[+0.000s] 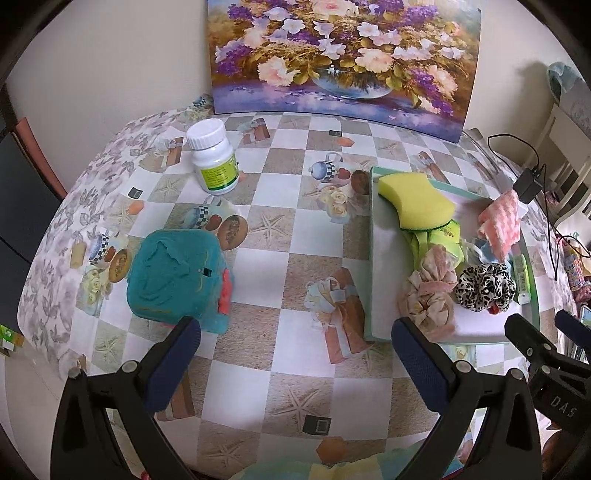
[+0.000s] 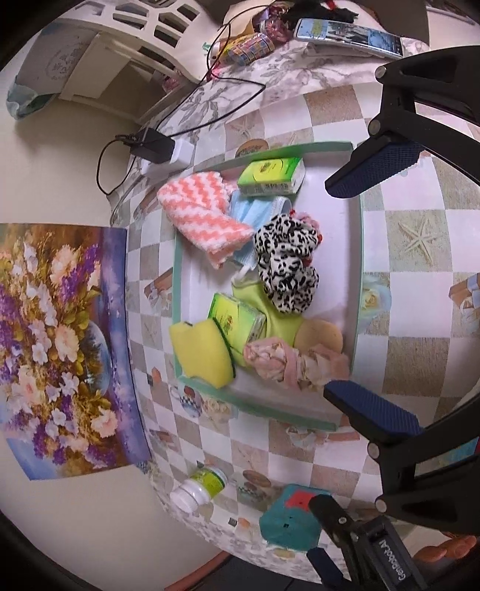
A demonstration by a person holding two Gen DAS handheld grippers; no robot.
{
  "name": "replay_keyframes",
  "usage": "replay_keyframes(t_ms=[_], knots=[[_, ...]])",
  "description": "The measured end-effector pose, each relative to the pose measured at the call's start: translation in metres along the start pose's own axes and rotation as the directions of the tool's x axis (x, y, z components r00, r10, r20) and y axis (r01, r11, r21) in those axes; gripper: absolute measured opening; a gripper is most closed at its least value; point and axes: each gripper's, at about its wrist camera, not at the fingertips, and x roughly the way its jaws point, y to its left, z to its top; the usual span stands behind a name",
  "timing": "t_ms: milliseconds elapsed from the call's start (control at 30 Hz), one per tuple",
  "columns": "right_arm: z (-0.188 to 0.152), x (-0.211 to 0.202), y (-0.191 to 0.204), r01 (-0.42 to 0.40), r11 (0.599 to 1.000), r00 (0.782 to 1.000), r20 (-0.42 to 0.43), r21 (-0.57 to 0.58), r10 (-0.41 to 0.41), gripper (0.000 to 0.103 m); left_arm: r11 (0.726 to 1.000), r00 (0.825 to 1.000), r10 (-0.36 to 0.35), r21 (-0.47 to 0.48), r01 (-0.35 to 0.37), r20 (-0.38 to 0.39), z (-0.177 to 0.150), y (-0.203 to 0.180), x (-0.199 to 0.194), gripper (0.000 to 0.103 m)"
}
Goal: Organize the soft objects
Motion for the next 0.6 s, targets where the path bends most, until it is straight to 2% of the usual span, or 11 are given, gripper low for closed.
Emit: replay_keyframes(t_ms=[167,333,600], knots=[[0.0,0.001,0.009,0.014,0.999,1.0,0.002,-0.033,-0.014,0.101,1.0,1.0,0.003,0.0,-0.003,0.004,0.0,0.001,0.0,0.103],[0.001,0.002,0.011,-0.002,1.0,1.0,0.01,-0.028,0.002,0.101,0.999,0.999,0.053,0.002,-0.053,0.003,0.001,0.004,0.002,0.103],[0.003,0.008,0.017,0.026,0.998,1.0,0.005,-0.05,-0.026,0.101,0.999,0.999,0.047,-0.015,-0.047,-0.006,0.002,0.009,0.005,0.103]])
